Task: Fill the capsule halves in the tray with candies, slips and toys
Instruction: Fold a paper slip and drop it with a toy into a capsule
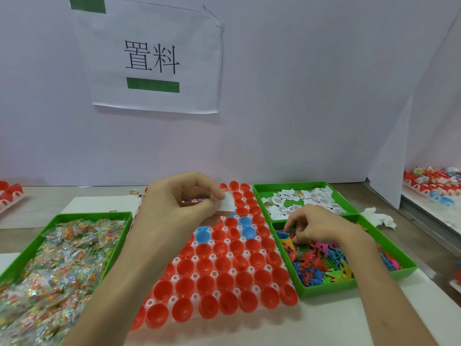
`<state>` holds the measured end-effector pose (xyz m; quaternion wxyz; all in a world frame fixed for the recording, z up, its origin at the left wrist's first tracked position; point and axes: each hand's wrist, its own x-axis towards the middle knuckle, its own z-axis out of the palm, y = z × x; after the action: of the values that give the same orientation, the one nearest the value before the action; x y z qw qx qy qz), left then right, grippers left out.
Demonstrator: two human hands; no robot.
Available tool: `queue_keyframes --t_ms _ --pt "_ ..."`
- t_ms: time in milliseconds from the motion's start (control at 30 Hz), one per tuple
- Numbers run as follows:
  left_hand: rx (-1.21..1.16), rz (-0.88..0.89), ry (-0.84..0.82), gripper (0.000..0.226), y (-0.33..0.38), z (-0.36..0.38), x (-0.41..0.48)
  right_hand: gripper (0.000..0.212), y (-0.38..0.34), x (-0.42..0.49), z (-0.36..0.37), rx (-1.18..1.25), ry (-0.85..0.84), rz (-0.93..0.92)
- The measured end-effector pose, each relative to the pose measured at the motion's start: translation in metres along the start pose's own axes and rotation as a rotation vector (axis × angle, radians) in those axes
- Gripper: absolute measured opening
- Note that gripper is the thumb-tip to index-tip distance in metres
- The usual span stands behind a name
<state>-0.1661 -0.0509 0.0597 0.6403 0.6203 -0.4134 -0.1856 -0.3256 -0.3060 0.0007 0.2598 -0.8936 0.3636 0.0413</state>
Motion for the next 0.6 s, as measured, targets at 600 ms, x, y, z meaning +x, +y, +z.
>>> queue_keyframes --t_ms 600 --pt "-0.027 -0.031 0.010 0.038 0.001 -0.001 0.001 0.020 0.002 -0.008 -0.015 0.100 0.226 -0.043"
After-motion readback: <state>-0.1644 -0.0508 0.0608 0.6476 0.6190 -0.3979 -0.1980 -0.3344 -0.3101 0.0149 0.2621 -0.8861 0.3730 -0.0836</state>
